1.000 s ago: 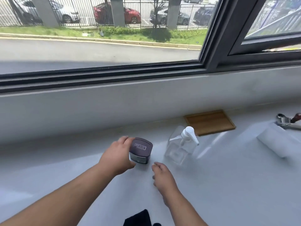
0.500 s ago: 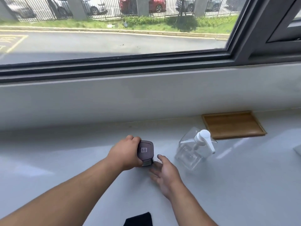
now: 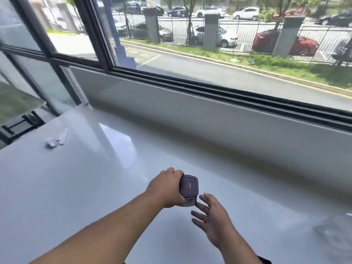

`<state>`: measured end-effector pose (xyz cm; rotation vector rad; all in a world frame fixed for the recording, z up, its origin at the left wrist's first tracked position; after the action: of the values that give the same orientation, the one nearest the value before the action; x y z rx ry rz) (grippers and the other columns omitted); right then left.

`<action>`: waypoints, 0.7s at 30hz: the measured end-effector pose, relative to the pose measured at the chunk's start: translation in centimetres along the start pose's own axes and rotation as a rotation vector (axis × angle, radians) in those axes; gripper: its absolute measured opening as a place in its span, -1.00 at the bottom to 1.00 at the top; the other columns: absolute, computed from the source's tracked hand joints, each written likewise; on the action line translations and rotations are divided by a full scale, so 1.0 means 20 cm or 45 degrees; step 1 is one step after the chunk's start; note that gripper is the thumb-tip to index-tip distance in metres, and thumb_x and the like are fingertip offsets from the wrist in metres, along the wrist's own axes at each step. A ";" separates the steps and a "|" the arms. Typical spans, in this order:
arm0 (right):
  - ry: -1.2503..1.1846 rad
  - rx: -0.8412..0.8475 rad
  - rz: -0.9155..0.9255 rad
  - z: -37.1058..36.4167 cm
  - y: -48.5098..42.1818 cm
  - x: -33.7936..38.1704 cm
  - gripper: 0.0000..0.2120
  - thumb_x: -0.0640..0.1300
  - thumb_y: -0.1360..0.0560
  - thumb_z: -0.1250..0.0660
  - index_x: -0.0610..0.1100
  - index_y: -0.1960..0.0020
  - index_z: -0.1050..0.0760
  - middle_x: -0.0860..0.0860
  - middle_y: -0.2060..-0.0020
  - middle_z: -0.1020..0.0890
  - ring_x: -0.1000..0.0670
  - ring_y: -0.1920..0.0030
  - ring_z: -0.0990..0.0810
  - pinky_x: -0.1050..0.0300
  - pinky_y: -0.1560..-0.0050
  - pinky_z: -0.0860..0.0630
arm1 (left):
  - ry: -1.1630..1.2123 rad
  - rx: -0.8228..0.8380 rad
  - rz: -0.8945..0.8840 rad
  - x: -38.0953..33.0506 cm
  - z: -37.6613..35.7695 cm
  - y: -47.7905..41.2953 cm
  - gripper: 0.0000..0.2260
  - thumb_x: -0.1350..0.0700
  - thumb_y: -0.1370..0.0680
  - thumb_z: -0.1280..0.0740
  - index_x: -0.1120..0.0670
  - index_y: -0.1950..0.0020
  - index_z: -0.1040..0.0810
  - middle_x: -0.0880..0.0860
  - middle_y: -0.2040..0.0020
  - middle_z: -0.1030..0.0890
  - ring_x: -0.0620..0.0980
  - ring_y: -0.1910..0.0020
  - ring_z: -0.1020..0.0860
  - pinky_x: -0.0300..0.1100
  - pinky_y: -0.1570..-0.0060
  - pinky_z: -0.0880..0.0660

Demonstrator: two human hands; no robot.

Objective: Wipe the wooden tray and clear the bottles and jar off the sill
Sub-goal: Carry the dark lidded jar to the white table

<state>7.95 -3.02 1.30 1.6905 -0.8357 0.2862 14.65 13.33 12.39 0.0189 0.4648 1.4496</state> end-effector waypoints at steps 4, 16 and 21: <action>0.151 0.144 -0.012 -0.56 0.14 -0.25 -0.66 0.13 -0.59 -0.33 -0.03 -0.26 -0.57 -0.09 -0.23 -0.66 -0.26 -0.15 -0.68 -0.19 -0.09 -0.65 | 0.018 -0.160 0.118 0.58 0.20 0.38 -0.45 -0.15 -0.34 -0.48 -0.07 -0.29 -0.48 -0.02 -0.14 -0.49 0.05 -0.11 -0.52 -0.09 0.15 -0.46; 0.483 0.529 -0.151 -1.99 0.63 -1.20 -0.56 0.13 -0.64 -0.26 -0.11 -0.40 -0.50 -0.21 -0.29 -0.60 -0.34 -0.20 -0.64 -0.26 -0.29 -0.53 | 0.123 -0.372 0.612 2.02 0.48 1.65 -0.39 -0.21 -0.28 -0.47 -0.07 -0.27 -0.48 0.00 -0.14 -0.48 0.07 -0.15 -0.53 -0.03 0.02 -0.61; 0.655 0.633 -0.224 -2.36 0.74 -1.51 -0.57 0.15 -0.62 -0.29 -0.10 -0.35 -0.53 -0.19 -0.27 -0.61 -0.33 -0.20 -0.64 -0.26 -0.25 -0.58 | 0.220 -0.436 0.804 2.39 0.50 2.06 -0.38 -0.27 -0.24 -0.42 -0.07 -0.25 -0.50 -0.02 -0.12 -0.49 0.04 -0.10 -0.54 -0.09 0.10 -0.57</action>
<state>-12.23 50.86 8.84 2.0019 -0.2356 0.8184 -18.93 67.33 19.30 -0.2554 0.3579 2.1503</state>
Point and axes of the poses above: each hand's wrist, its own y-axis away from the middle knuckle, its own z-axis out of the back of the hand, x = y × z, the point moved 8 cm from there along -y, towards the middle knuckle
